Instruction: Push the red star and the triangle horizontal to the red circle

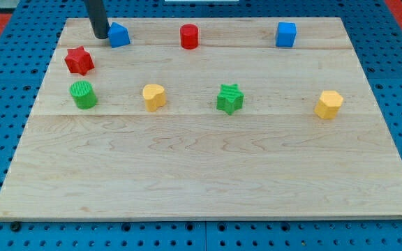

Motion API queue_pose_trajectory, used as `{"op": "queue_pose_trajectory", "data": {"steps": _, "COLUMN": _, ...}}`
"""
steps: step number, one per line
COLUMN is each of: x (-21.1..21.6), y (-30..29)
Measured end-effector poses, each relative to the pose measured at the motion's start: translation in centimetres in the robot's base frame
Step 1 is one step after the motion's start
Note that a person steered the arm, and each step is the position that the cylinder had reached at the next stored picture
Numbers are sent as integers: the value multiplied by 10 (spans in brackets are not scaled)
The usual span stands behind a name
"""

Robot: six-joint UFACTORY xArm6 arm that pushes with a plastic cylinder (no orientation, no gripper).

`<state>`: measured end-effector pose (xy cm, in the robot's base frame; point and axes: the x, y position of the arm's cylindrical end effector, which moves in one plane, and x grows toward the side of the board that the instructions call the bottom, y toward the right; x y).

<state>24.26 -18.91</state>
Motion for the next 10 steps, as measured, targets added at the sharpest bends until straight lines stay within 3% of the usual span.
{"op": "queue_pose_trajectory", "data": {"steps": 3, "x": 0, "y": 45}}
{"op": "queue_pose_trajectory", "data": {"steps": 4, "x": 1, "y": 16}}
{"op": "queue_pose_trajectory", "data": {"steps": 6, "x": 97, "y": 22}}
{"op": "queue_pose_trajectory", "data": {"steps": 7, "x": 110, "y": 52}}
{"op": "queue_pose_trajectory", "data": {"steps": 8, "x": 111, "y": -10}}
{"op": "queue_pose_trajectory", "data": {"steps": 10, "x": 102, "y": -78}}
